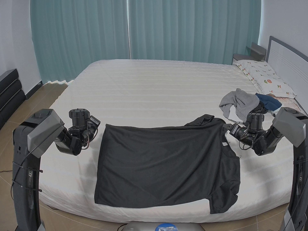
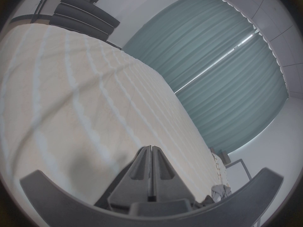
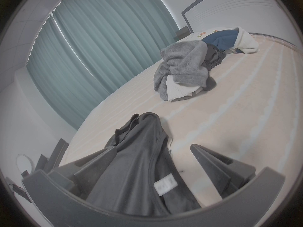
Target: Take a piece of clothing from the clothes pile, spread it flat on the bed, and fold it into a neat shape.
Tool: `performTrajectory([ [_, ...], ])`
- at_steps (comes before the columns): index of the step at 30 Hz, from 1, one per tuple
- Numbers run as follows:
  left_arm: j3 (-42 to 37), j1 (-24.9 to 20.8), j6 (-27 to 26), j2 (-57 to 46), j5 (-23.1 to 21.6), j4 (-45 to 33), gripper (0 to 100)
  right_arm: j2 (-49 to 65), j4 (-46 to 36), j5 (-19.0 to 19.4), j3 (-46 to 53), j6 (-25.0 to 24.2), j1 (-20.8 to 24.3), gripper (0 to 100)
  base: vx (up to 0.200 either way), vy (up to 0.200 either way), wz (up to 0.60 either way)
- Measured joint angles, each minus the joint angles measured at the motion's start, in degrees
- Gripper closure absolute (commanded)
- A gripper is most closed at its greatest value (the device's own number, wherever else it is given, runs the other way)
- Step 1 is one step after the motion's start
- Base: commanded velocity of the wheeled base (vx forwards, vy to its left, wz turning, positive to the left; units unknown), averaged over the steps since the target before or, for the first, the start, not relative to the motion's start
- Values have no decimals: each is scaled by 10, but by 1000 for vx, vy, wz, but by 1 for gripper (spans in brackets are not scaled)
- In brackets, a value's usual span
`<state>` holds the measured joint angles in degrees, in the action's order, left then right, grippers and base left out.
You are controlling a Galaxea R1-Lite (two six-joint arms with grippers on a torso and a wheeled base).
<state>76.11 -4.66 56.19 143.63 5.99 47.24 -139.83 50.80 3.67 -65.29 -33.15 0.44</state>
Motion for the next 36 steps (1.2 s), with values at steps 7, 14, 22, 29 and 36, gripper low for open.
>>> performTrajectory([
  [7,-191,-10,-2,-103,-24,24,100,102,7,62,151,-2,-13,0,0,0,0],
  [14,-385,-36,24,-181,-47,101,100,172,32,98,310,-2,-16,0,0,0,0],
  [22,-517,-72,63,-212,-59,215,100,201,187,131,477,-1,-18,0,-25,0,0],
  [29,-590,-86,76,-190,-63,291,100,156,325,144,560,-2,-13,0,-200,0,0],
  [36,-622,-104,79,-174,-64,304,100,126,343,150,591,-4,-9,0,-29,0,0],
])
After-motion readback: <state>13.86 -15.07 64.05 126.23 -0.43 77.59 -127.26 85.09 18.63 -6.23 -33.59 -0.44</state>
